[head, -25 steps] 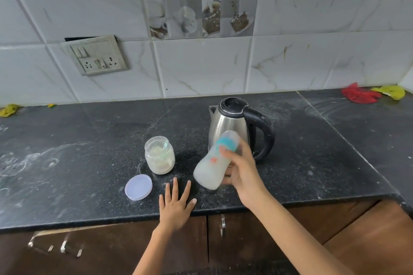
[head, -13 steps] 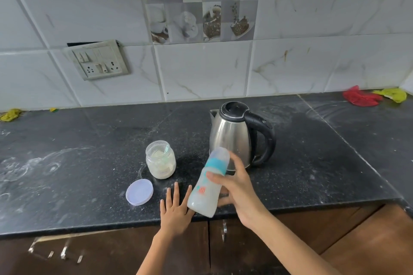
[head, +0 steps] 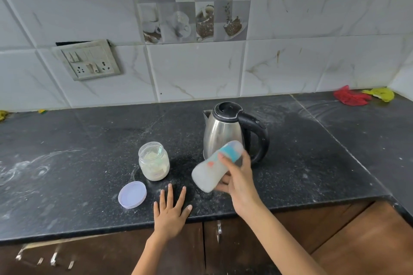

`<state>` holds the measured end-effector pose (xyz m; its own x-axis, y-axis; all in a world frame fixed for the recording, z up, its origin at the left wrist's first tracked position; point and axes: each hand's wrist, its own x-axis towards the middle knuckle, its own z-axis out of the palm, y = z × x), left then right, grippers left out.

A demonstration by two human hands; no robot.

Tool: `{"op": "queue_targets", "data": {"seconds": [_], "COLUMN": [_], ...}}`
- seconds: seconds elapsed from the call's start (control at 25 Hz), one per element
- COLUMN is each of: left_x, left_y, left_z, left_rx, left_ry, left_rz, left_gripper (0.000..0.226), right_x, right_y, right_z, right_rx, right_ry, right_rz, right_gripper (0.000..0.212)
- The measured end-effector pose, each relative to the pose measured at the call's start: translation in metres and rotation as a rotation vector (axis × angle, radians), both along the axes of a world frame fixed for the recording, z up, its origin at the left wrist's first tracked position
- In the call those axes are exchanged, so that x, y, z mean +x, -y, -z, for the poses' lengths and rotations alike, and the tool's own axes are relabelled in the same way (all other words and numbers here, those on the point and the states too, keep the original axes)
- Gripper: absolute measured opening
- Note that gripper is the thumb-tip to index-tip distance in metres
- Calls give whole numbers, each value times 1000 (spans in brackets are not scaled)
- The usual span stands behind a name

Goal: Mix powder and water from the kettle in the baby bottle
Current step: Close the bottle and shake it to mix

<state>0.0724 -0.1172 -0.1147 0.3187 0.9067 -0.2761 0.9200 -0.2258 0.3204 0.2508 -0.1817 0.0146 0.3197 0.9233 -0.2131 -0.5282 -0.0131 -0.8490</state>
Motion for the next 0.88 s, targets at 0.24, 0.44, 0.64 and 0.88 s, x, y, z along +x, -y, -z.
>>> {"op": "queue_targets", "data": {"seconds": [0.24, 0.44, 0.64, 0.88], "left_x": [0, -2, -1, 1], "left_y": [0, -3, -2, 0], "left_z": [2, 6, 4, 1], "left_rx": [12, 27, 14, 10], "left_ry": [3, -77, -40, -8], "left_rz": [1, 25, 16, -2], "left_gripper": [62, 68, 63, 61], "right_x": [4, -18, -6, -13], "right_y": [2, 12, 8, 17], "right_z": [6, 11, 1, 5], "right_rx": [-30, -85, -120, -333], "right_ry": [-52, 140, 97, -180], "right_rz": [91, -150, -58, -231], "right_gripper": [66, 79, 79, 64]}}
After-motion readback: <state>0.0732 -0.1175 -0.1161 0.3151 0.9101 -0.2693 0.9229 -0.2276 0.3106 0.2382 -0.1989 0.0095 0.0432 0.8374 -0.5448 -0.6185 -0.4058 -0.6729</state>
